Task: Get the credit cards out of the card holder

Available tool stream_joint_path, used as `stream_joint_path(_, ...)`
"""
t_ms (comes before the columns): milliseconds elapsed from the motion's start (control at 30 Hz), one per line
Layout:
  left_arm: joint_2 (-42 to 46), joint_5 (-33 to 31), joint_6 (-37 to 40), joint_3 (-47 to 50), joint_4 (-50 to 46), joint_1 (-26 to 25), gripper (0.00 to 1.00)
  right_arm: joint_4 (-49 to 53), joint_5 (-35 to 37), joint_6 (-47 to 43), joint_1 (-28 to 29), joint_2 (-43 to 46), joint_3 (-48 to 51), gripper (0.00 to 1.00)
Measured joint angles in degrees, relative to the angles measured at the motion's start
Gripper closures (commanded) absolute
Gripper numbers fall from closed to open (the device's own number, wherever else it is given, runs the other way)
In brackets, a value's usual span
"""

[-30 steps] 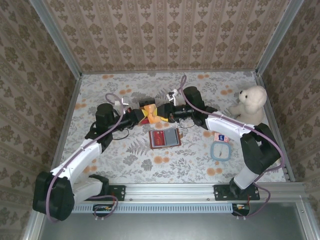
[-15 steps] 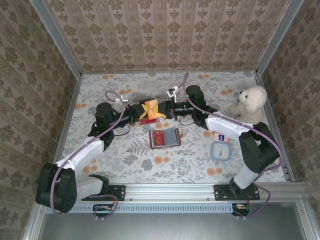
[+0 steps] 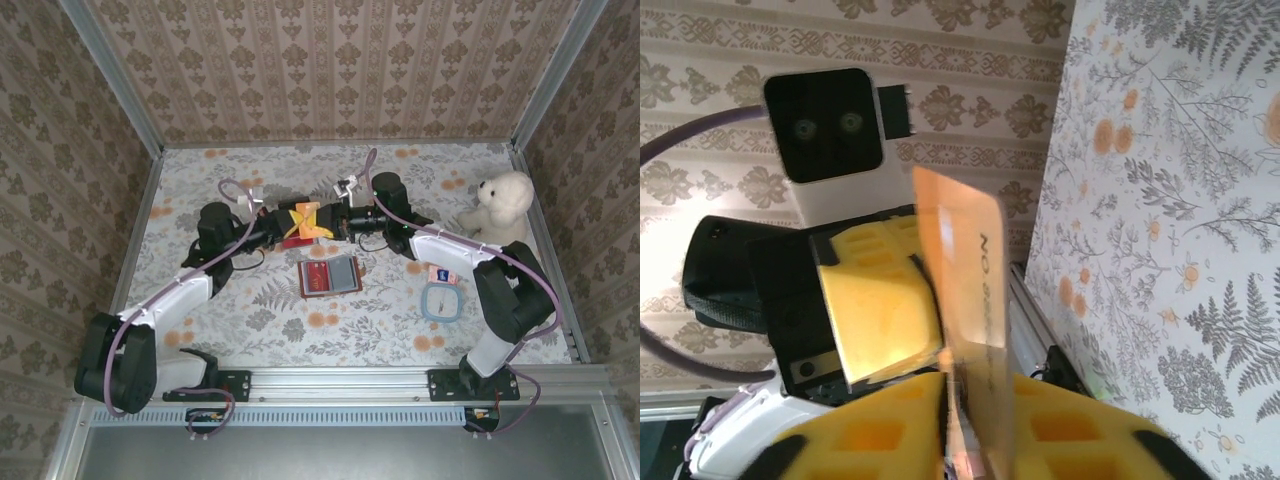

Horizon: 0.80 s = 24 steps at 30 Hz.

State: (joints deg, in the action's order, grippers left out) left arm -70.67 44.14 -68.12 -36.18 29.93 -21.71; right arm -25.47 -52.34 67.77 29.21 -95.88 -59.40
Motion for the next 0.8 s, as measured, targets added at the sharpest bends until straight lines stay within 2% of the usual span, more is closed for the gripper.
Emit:
stream_joint_path(67,0.0,-1.0,3.3,-1.7,-4.4,0.2,1.00,3.6,0.9,-2.7,-0.8,0.3,0.2,0.46)
stream_joint_path(133,0.0,-2.9,8.3,-4.1,-11.5,0.5,1.00,8.3,2.4,-6.1,-2.1,1.0,0.4,0.35)
stream_joint_path(267,0.0,-10.3,21.5,-11.7,-28.9,0.6,1.00,17.9,6.7,-13.8,-5.8,3.8,1.1,0.20)
stream_joint_path(433,-1.2,-19.1,37.2,-19.6,-42.8,1.1,1.00,27.6,12.7,-23.5,-9.6,7.0,1.9,0.09)
stream_joint_path(567,-4.5,-22.9,49.5,-25.0,-49.4,1.1,1.00,33.9,17.6,-31.1,-11.8,8.8,1.9,0.00)
stream_joint_path(800,-12.3,-27.6,68.7,-33.9,-55.3,-1.8,1.00,38.6,22.8,-40.6,-14.1,11.6,3.0,0.00)
